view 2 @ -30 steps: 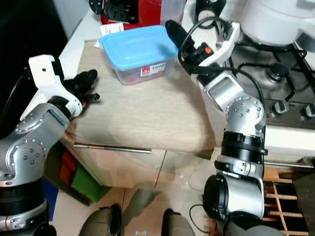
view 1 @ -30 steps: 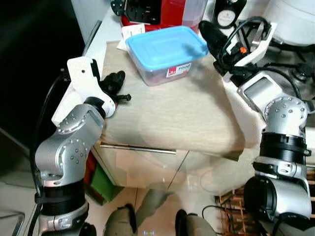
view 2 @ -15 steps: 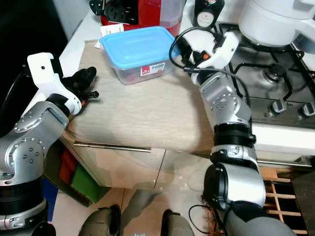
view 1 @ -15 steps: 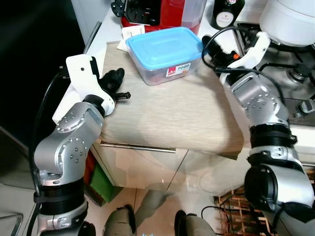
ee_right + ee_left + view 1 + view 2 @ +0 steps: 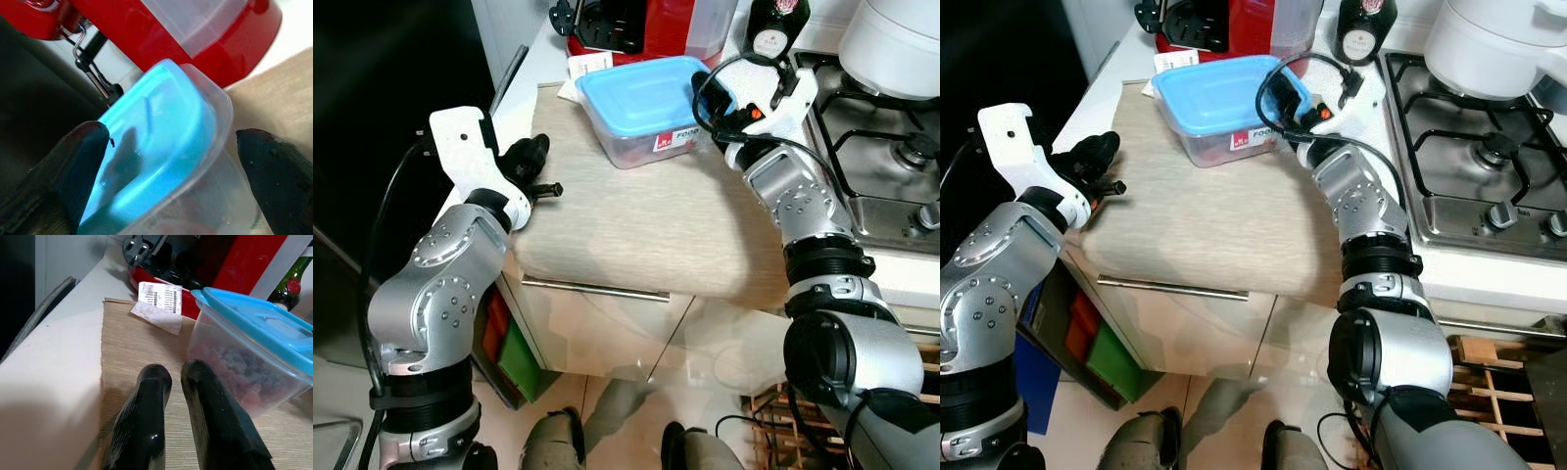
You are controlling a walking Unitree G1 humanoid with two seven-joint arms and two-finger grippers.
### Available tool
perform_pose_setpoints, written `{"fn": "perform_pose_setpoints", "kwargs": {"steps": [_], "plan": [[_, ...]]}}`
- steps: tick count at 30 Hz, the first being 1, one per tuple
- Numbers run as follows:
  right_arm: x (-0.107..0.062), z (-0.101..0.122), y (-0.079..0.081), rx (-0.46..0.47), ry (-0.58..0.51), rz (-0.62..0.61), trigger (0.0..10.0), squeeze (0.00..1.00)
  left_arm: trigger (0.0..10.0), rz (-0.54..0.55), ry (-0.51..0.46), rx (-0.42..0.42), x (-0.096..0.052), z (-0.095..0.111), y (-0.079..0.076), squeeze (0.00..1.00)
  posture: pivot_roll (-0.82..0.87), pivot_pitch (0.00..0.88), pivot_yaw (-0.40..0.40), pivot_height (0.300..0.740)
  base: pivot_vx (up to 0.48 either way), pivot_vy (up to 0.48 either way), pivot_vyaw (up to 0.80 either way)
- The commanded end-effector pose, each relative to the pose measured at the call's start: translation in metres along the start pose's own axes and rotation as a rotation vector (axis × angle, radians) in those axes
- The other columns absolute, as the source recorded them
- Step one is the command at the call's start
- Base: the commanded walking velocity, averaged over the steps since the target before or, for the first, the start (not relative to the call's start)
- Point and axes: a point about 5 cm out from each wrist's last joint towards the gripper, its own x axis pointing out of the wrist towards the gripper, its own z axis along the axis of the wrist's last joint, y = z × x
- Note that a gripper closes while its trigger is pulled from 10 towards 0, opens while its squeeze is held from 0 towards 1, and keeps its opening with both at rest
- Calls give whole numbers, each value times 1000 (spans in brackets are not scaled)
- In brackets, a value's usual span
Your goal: Restocking fridge
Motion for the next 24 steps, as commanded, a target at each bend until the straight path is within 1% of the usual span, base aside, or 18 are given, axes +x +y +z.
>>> {"fn": "perform_pose_setpoints", "kwargs": {"steps": [1, 2, 8, 15, 18, 19, 20, 22, 24], "plan": [[1, 4, -4, -14, -1, -48, 8745, 0, 10000, -14, 5, 2, 1, 1, -4, 0, 124, 114, -31, 740, 0, 0, 0], [1, 1, -10, 12, 15, -116, 0, 0, 10000, -16, 9, -5, 2, 0, -5, 0, 123, 114, -32, 740, 0, 0, 0], [2, -1, -13, 59, 4, -144, 0, 0, 10000, -12, 15, -28, 4, -1, -5, 0, 120, 115, -34, 740, 0, 0, 0], [5, -2, -10, 79, 4, -124, 0, 0, 10000, -17, 30, -38, 5, -4, -5, 0, 106, 116, -31, 740, 0, 0, 0], [5, -2, -9, 83, 0, -116, 0, 0, 10000, -46, 59, -49, 7, -8, -8, 0, 96, 115, -29, 740, 0, 0, 0], [4, -5, -10, 87, -4, -115, 0, 0, 10000, -74, 86, -41, 9, -13, -12, 0, 89, 104, -29, 740, 0, 0, 0], [4, -6, -11, 91, -11, -119, 0, 0, 10000, -85, 91, -31, 10, -13, -14, 0, 82, 97, -29, 740, 0, 0, 0], [4, -8, -9, 100, -19, -102, 0, 0, 10000, -100, 82, -38, 14, -12, -17, 0, 66, 76, -24, 740, 0, 0, 0], [5, -6, -5, 105, -56, -78, 0, 0, 10000, -107, 77, -42, 18, -12, -19, 0, 48, 66, -13, 740, 0, 0, 0]]}}
